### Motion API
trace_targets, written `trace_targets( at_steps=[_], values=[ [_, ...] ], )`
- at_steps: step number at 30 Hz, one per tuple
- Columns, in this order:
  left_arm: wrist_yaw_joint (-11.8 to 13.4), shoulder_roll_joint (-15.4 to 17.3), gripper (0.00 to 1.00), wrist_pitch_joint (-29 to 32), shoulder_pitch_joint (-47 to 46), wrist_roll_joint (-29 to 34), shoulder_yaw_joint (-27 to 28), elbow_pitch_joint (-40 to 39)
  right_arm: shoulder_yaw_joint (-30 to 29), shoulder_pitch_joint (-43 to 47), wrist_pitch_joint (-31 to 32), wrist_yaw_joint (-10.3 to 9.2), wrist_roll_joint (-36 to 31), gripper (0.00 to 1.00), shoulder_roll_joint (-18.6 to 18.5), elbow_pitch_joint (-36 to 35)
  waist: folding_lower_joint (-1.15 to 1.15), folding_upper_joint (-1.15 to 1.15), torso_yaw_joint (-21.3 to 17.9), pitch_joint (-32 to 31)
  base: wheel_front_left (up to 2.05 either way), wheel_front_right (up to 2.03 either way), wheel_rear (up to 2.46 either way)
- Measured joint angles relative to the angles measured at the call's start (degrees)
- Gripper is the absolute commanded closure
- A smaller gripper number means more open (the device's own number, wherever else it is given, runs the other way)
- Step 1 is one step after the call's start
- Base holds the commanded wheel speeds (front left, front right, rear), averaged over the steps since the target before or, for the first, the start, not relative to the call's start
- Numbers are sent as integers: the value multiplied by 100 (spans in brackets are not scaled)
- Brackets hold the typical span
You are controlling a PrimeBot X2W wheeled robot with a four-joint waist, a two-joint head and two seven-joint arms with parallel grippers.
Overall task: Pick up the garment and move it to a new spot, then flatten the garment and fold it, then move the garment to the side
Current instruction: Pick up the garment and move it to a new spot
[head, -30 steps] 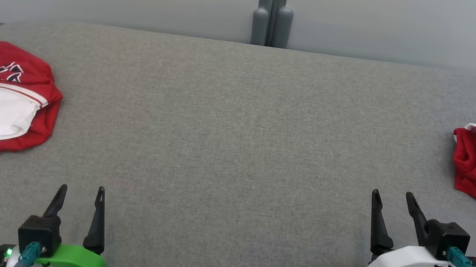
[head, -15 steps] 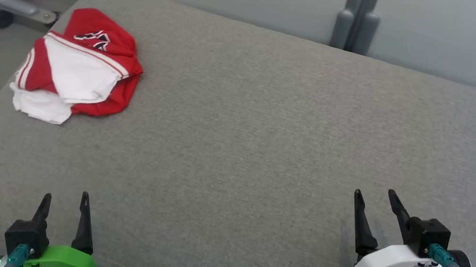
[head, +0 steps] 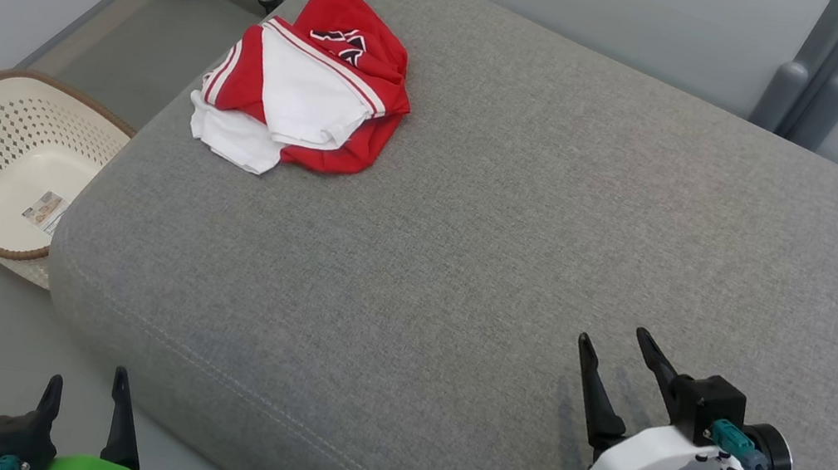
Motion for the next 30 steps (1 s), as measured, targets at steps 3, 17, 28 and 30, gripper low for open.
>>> trace_targets(
  at_steps=[3, 17, 28, 30],
  values=[
    [-94, 1, 0, 1, 0, -96, 19, 32, 11, -29, 0, 0, 1, 0, 4, 31, 0, 0, 50, 52, 0, 0, 0],
    [-921, 441, 0, 0, -2083, 174, 560, 772, -231, -355, 0, 0, -212, 0, -716, -238, 0, 0, -506, 850, 0, 0, 0],
    [-994, 1126, 0, 1, -3479, -581, 245, 1894, -446, -517, 0, 0, -288, 0, -1121, -588, 0, 0, -1212, 1546, 0, 0, 0],
    [-998, 1232, 0, 0, -3556, -723, 159, 2111, -537, -517, 0, 0, -291, 0, -1188, -657, 0, 0, -1349, 1646, 0, 0, 0]
  ],
)
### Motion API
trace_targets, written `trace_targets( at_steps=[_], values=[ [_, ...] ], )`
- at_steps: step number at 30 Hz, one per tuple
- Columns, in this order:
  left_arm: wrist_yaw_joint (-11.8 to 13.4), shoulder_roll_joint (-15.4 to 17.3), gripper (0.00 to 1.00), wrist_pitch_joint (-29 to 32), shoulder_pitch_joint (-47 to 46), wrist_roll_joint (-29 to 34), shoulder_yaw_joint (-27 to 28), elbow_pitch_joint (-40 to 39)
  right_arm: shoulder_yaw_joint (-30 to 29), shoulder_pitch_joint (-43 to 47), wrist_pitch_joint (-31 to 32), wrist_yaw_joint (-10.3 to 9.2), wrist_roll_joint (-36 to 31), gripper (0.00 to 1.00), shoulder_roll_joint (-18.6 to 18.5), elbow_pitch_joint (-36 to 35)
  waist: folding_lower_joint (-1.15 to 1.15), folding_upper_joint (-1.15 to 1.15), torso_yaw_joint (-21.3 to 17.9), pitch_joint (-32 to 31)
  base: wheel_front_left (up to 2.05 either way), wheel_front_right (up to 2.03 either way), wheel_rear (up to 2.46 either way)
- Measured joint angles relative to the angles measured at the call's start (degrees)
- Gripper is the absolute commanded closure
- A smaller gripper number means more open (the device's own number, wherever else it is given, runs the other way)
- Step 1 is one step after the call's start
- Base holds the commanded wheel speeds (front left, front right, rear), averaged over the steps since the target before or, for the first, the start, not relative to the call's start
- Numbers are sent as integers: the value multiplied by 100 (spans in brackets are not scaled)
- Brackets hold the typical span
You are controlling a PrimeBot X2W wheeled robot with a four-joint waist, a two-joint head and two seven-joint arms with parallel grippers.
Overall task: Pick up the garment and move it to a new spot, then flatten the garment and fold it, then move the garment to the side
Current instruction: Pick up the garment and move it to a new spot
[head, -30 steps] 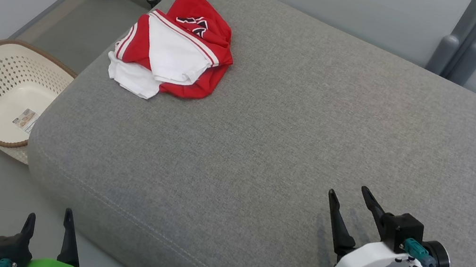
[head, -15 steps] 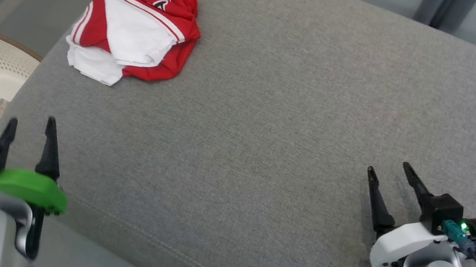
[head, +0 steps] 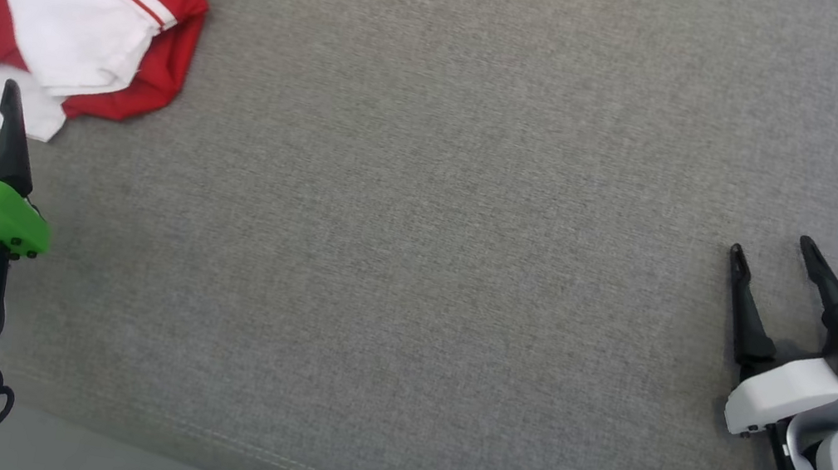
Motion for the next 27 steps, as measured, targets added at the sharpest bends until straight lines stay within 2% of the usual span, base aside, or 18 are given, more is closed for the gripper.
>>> trace_targets(
  at_steps=[5, 11, 27],
  values=[
    [-8, 54, 0, 1, -90, -324, -4, 341, -143, -5, -1, 0, -1, 0, -59, -166, 0, 0, -295, 241, 0, 0, 0],
    [-10, 7, 0, 1, -118, -467, 203, 378, -178, -29, -5, 1, 1, 0, -103, -333, 0, 0, -531, 495, 0, 0, 0],
    [-10, -105, 0, 1, -240, -75, 923, 323, -225, -91, -11, 1, -26, 0, -56, -386, 0, 0, -751, 687, 0, 0, 0]
  ],
)
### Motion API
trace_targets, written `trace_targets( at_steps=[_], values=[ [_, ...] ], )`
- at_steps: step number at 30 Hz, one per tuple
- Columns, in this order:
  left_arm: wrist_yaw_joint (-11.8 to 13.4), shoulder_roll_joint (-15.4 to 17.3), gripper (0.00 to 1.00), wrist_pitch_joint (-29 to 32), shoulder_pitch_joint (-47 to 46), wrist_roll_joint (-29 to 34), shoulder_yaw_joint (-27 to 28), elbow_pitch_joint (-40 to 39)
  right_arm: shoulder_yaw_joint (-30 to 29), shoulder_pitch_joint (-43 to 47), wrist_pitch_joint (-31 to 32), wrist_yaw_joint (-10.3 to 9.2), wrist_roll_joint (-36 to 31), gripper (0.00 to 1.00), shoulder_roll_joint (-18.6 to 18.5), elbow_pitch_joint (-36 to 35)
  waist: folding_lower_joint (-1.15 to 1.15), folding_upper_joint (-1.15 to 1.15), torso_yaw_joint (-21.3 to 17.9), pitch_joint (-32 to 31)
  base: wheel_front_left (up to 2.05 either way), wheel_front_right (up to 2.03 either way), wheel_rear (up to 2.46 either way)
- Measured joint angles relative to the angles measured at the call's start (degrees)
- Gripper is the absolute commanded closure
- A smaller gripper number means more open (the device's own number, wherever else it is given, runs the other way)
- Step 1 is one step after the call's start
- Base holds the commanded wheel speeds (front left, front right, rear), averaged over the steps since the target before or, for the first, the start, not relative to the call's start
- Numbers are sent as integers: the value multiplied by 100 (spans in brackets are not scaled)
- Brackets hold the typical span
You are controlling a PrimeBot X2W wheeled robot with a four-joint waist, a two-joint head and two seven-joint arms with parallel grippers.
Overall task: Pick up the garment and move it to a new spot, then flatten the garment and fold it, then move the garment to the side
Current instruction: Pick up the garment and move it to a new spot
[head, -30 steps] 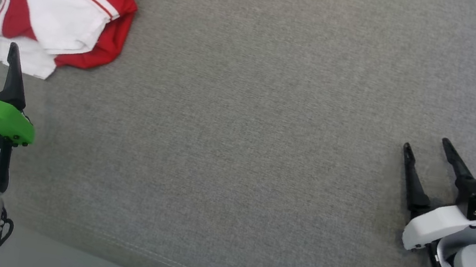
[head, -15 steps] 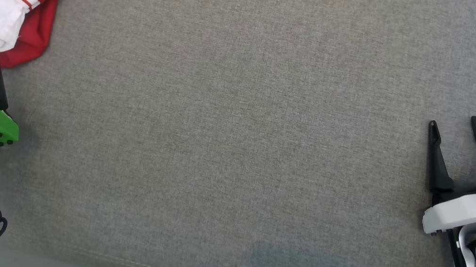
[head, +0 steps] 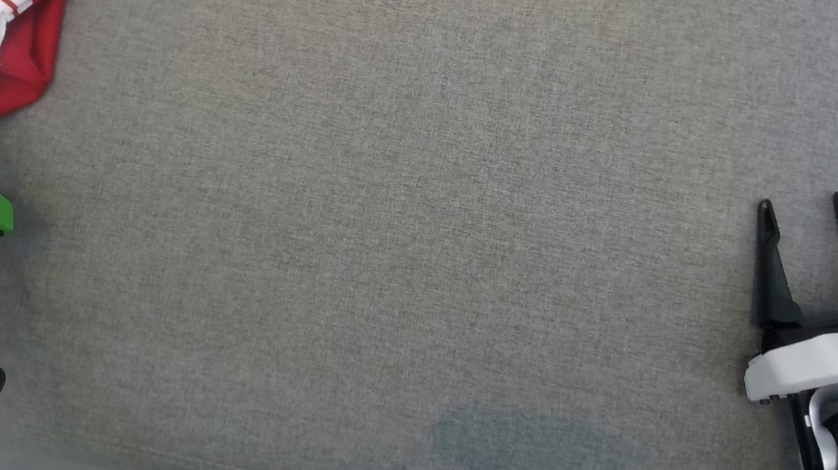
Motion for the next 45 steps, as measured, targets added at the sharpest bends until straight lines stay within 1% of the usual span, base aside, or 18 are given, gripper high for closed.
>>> trace_targets(
  at_steps=[4, 8, 9, 11, 17, 23, 26, 29, 30, 34, 38, 42, 45],
  values=[
    [0, 0, 0, 0, -47, 62, 108, 42, -18, -17, -1, 0, -1, 0, -29, 11, 0, 0, -61, 22, 0, 0, 0],
    [0, 34, 0, -1, -99, 172, 243, 287, -34, -18, -1, 0, -8, 0, -42, 11, 0, 0, -129, 31, 0, 0, 0],
    [2, 43, 7, 0, -176, 209, 298, 375, -43, -18, -1, 0, -8, 0, -56, 11, 0, 0, -156, 36, 0, 0, 0],
    [25, 49, 100, 0, -229, 276, 333, 401, -47, -18, -1, 0, -8, 0, -64, 14, 0, 0, -179, 38, 0, 0, 0],
    [31, 32, 100, 0, -252, 461, 446, 387, -59, -40, 0, -1, -15, 0, 23, 56, 0, 0, -232, -9, 0, 0, 0],
    [32, 8, 100, -1, -156, 757, 479, -165, -40, -21, 3, -2, -9, 0, 193, 180, 0, 0, -249, -204, 0, 0, 0],
    [25, -26, 100, 0, -103, 913, 380, -503, 5, 1, 9, -1, 13, 0, 313, 264, 0, 0, -256, -354, 0, 0, 0],
    [18, -93, 100, 0, -32, 982, 77, -818, 36, 21, 10, -1, 49, 0, 449, 333, 0, 0, -271, -529, 0, 0, 0],
    [18, -93, 100, 0, -32, 982, 77, -818, 36, 21, 10, -1, 49, 0, 449, 333, 0, 0, -271, -529, 0, 0, 0],
    [15, -188, 100, 0, 90, 875, -617, -1202, 48, 55, 10, -1, 108, 0, 614, 398, 0, 0, -314, -771, 0, 0, 0],
    [15, -379, 100, 0, 229, 698, -1304, -1561, 42, 153, 10, -1, 155, 0, 768, 444, 0, 0, -395, -994, 0, 0, 0],
    [15, -625, 100, 0, 340, 455, -1873, -1830, 13, 201, 10, -1, 189, 0, 875, 456, 0, 0, -562, -1147, 0, 0, 0],
    [15, -708, 100, 0, 345, 279, -2458, -1942, -13, 261, 10, -1, 222, 0, 927, 471, 0, 0, -730, -1224, 0, 0, 0]
  ],
)
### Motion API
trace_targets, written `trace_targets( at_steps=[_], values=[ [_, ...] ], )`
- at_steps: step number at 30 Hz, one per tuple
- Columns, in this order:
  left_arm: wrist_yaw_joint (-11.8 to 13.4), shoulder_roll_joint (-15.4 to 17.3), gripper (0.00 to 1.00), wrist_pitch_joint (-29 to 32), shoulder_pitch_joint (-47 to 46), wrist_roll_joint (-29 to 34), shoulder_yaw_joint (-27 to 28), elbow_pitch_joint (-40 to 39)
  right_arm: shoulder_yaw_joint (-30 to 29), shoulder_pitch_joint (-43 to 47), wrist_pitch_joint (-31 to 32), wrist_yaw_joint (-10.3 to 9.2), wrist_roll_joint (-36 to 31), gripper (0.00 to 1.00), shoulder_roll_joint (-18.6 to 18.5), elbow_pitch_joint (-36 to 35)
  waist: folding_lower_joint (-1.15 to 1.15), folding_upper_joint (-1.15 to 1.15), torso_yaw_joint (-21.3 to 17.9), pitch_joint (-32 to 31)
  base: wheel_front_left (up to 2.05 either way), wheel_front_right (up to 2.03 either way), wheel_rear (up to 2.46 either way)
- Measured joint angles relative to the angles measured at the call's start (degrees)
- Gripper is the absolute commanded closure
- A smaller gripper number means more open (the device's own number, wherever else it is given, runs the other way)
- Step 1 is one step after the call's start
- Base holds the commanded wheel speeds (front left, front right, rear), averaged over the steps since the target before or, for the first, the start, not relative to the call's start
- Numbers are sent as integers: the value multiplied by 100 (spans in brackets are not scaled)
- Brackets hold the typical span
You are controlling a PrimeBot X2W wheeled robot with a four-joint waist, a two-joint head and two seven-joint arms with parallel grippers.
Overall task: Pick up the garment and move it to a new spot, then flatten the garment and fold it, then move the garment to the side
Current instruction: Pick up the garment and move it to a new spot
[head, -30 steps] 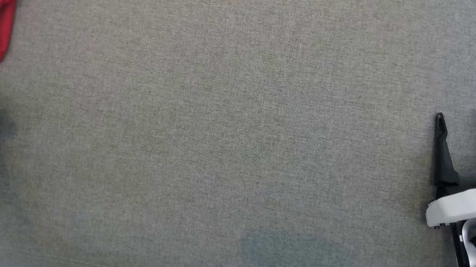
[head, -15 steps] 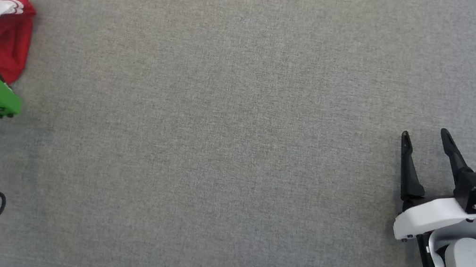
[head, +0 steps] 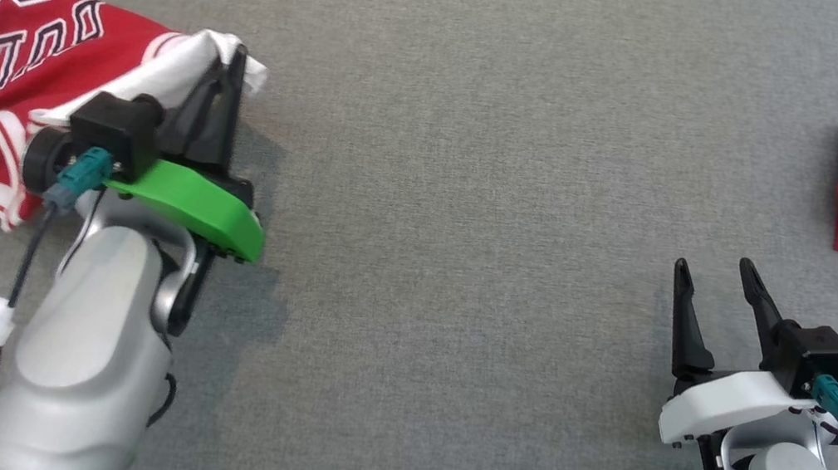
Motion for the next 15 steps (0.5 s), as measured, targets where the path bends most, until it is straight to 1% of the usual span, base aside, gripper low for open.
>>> trace_targets(
  at_steps=[4, 5, 9, 10, 15],
  values=[
    [-1, -120, 100, 0, -21, -160, -751, -124, -35, 8, 0, 0, 45, 0, 96, 4, 0, 0, -270, -69, 0, 0, 0],
    [-1, -182, 100, 0, -49, -304, -1117, -164, -31, 31, 0, 0, 79, 0, 141, 14, 0, 0, -422, -96, 0, 0, 0],
    [-1, -320, 100, 0, -110, -555, -1803, -112, -57, 115, 0, 0, 119, 0, 196, 23, 0, 0, -751, -141, 0, 0, 0],
    [-2, -350, 100, 1, -146, -619, -1914, -78, -60, 121, 0, 0, 130, 0, 205, 25, 0, 0, -835, -149, 0, 0, 0],
    [-2, -391, 100, 0, -522, -812, -2058, 30, 115, 102, 0, 0, 164, 0, 277, 18, 0, 0, -1282, -164, 0, 0, 0]
  ],
)
